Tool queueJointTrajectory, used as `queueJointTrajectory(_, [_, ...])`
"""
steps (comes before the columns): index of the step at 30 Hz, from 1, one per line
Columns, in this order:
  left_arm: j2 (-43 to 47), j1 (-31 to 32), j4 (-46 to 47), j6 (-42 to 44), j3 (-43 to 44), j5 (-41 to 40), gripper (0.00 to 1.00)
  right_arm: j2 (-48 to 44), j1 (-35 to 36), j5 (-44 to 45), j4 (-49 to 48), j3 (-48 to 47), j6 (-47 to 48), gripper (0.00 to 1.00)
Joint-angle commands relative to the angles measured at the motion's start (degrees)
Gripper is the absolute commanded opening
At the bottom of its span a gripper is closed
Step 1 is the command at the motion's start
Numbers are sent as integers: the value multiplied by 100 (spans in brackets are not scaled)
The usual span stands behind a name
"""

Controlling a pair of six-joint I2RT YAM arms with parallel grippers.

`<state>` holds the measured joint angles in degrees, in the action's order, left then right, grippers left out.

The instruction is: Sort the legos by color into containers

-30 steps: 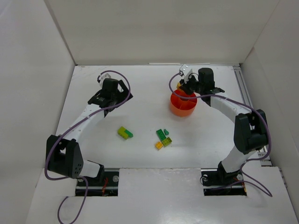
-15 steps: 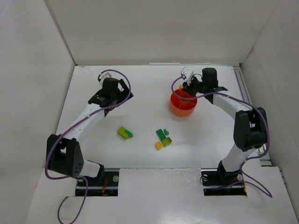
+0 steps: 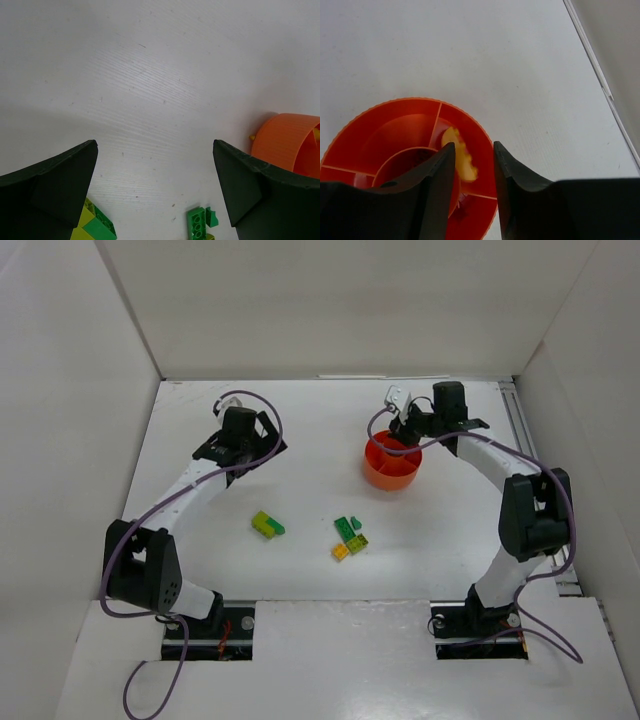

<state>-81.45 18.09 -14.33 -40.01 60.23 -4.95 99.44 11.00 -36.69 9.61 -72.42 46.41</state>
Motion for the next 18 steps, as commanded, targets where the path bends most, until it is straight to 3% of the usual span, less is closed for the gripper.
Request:
queueJointTrajectory(1, [59,-33,193,81,305,12,99,67,60,-304,323,-211,254,43])
queueJointTrajectory(3, [59,-33,193,81,358,12,99,120,60,-243,323,-272,202,53])
queueJointTrajectory(11, [59,-33,141,134,410,12,99,-134,60,187,-10,-255,-193,51])
queueJointTrajectory(14, [121,-33,79,134,411,12,99,-503,121,784,-214,-193,-553,51])
queueJointTrajectory(18, [348,-33,79,186,297,151,99,-1101,410,1593,-266,-36,-958,59])
